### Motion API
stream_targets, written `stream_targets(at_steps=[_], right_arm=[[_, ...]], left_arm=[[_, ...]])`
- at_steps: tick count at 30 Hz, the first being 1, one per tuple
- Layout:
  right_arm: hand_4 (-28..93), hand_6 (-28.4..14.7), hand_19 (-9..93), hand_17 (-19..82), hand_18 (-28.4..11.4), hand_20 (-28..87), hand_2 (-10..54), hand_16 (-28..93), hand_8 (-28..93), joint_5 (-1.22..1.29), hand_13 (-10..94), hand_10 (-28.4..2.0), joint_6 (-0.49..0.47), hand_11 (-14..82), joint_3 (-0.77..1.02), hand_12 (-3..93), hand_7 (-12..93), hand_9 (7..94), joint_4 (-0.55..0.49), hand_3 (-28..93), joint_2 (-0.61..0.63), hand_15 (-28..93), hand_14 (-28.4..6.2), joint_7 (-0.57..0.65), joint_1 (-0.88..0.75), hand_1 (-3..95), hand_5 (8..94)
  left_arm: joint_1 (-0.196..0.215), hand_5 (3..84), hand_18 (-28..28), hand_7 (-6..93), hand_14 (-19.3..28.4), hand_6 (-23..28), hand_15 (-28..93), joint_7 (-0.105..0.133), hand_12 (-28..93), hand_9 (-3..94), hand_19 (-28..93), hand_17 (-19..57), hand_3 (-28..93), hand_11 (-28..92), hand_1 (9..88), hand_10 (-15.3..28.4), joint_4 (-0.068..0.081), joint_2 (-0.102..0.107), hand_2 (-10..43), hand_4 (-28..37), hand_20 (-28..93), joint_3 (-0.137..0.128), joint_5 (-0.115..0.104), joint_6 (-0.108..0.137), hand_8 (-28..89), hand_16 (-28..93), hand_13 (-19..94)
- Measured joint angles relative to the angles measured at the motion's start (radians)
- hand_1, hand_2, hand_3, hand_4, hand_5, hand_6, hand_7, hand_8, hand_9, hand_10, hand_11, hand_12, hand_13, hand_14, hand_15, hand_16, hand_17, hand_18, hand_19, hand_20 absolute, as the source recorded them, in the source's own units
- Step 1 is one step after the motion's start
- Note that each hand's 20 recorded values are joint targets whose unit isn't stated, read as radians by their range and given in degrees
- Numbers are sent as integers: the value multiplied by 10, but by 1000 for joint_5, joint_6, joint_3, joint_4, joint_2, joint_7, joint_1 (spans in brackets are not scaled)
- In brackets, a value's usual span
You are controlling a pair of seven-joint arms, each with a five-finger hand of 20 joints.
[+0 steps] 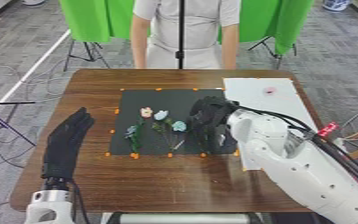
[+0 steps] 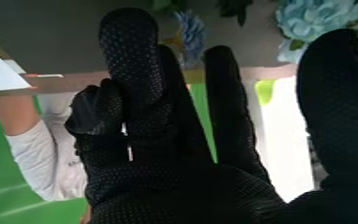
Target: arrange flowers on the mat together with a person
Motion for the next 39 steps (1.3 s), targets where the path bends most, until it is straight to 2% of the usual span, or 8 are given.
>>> stream_targets(at_steps=[10,16,21,24,26,29,33,39], right_arm=[[-208,62,853,356,-242,526,-95,277,-129,22,733,-210,-89,57,82,105,141,505,-73,709,1,502,-120,10,-18,242,360],[-169,20,839,350,-234,517,-54,282,-118,57,735,-182,-5,76,202,132,126,571,-168,682,4,494,-125,2,-81,242,430],[-168,-3,668,282,-195,468,35,247,-106,195,635,-164,327,93,402,154,151,618,-276,685,-2,389,-139,-79,-245,228,585],[-174,-2,496,248,-174,410,52,242,-109,389,564,-164,460,82,562,142,153,605,-324,704,-42,242,-147,-249,-374,202,583],[-181,-1,288,224,-152,359,66,237,-99,506,484,-160,484,70,672,128,123,553,-351,724,-100,148,-148,-379,-462,155,521],[-197,3,125,169,-144,301,71,180,-90,624,319,-142,480,39,813,101,86,414,-384,751,-222,75,-132,-509,-586,93,365],[-215,-19,54,128,-119,265,81,133,-90,785,243,-121,478,21,893,78,61,344,-388,755,-366,38,-99,-545,-738,44,279],[-222,-56,11,134,-81,244,95,110,-95,1106,235,-132,453,28,832,74,61,355,-360,761,-436,40,-91,-538,-944,38,314]], left_arm=[[0,450,129,120,140,18,88,-1,172,392,15,31,683,104,234,103,0,0,-67,-192,173,0,0,-1,-57,62,314],[-2,451,130,115,145,23,85,-1,173,389,14,29,685,100,235,108,0,0,-65,-191,173,0,0,-3,-56,63,308],[-4,452,126,104,148,26,83,-2,174,389,10,30,683,94,237,111,0,0,-63,-188,170,-1,0,-6,-52,66,306],[-4,453,122,101,149,27,82,-2,177,390,8,33,681,93,238,114,0,0,-62,-185,169,-1,0,-8,-49,65,307],[-4,454,117,99,148,29,81,-2,177,390,11,39,681,93,238,117,0,0,-62,-184,169,-1,0,-8,-48,63,309],[-4,456,104,96,151,33,80,-1,176,392,18,60,680,93,239,118,0,-2,-62,-183,174,-1,0,-9,-48,57,315],[-4,458,95,94,150,36,78,1,176,394,21,74,678,94,241,119,1,-4,-61,-183,176,1,-1,-13,-47,48,318],[-10,460,87,91,148,39,84,8,173,399,23,84,677,98,242,121,3,-4,-59,-183,180,10,1,-19,-45,36,324]])
